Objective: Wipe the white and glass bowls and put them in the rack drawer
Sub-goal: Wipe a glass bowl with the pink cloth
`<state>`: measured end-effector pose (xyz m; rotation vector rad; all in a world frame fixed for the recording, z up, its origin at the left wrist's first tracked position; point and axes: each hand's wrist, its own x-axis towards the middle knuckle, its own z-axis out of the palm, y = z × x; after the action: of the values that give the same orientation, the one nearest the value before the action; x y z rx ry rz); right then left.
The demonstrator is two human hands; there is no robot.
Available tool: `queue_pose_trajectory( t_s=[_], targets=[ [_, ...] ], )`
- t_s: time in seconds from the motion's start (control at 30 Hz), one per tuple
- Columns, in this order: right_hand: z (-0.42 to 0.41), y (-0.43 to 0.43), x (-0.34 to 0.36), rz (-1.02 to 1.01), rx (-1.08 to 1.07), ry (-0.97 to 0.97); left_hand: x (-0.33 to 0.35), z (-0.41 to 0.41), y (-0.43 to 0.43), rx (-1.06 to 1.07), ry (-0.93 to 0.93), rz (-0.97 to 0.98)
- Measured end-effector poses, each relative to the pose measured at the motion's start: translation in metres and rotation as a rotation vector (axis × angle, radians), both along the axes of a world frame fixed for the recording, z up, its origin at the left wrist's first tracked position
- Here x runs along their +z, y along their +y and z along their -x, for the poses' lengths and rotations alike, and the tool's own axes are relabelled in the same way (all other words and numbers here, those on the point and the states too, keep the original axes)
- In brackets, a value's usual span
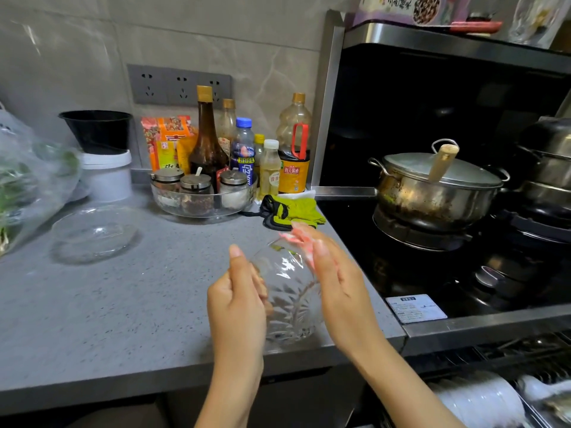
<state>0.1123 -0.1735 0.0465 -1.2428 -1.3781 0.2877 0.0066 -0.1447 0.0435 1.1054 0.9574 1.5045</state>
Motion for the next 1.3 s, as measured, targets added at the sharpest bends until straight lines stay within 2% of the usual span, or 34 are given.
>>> queue_pose_trajectory(
  t_s=[0.07,0.17,0.2,0.27,0.4,0.5,0.57,0.63,0.8,0.87,1.0,1.13,1.2,1.27,1.3],
  targets=[
    [0.01,-0.006,-0.007,0.009,-0.049,-0.132,-0.001,0.002,0.003,0.007,-0.007,-0.021],
    [0.023,-0.009,-0.014,-0.067,-0.219,-0.527,-0.004,-0.002,0.003,-0.05,0.04,-0.096],
    [0.022,-0.007,-0.009,-0.093,-0.236,-0.555,-0.004,-0.002,0.001,-0.079,0.055,-0.114],
    [0.016,-0.004,0.001,-0.061,-0.16,-0.453,-0.002,0.002,-0.002,-0.129,0.076,-0.139],
    [-0.001,-0.005,0.025,0.278,0.08,0.038,-0.002,0.018,-0.001,-0.191,0.036,-0.134],
    [-0.006,-0.01,0.022,0.502,0.023,0.299,-0.01,0.026,0.007,-0.274,-0.082,-0.044],
    [-0.005,-0.012,0.018,0.509,-0.011,0.446,-0.01,0.028,0.008,-0.315,-0.121,-0.007],
    [-0.006,-0.011,0.017,0.467,-0.052,0.462,-0.009,0.028,0.009,-0.325,-0.091,-0.047],
    [-0.008,-0.017,0.039,0.394,-0.002,0.197,0.01,0.03,0.011,-0.354,0.208,-0.289],
    [-0.006,-0.019,0.046,0.38,0.033,0.125,0.016,0.026,0.009,-0.367,0.265,-0.312],
    [-0.004,-0.016,0.034,0.196,0.037,0.166,0.014,0.021,0.004,-0.287,0.23,-0.271],
    [0.011,-0.02,0.003,0.008,0.03,0.135,0.006,0.015,0.001,-0.133,0.053,-0.092],
    [0.027,-0.023,-0.007,-0.004,-0.062,-0.11,0.001,0.009,0.003,-0.049,0.0,-0.06],
    [0.037,-0.023,-0.014,-0.05,-0.201,-0.435,-0.002,0.001,0.001,-0.052,0.002,-0.046],
    [0.038,-0.021,-0.015,-0.081,-0.251,-0.524,-0.002,-0.003,0.0,-0.063,-0.002,-0.033]
  ],
)
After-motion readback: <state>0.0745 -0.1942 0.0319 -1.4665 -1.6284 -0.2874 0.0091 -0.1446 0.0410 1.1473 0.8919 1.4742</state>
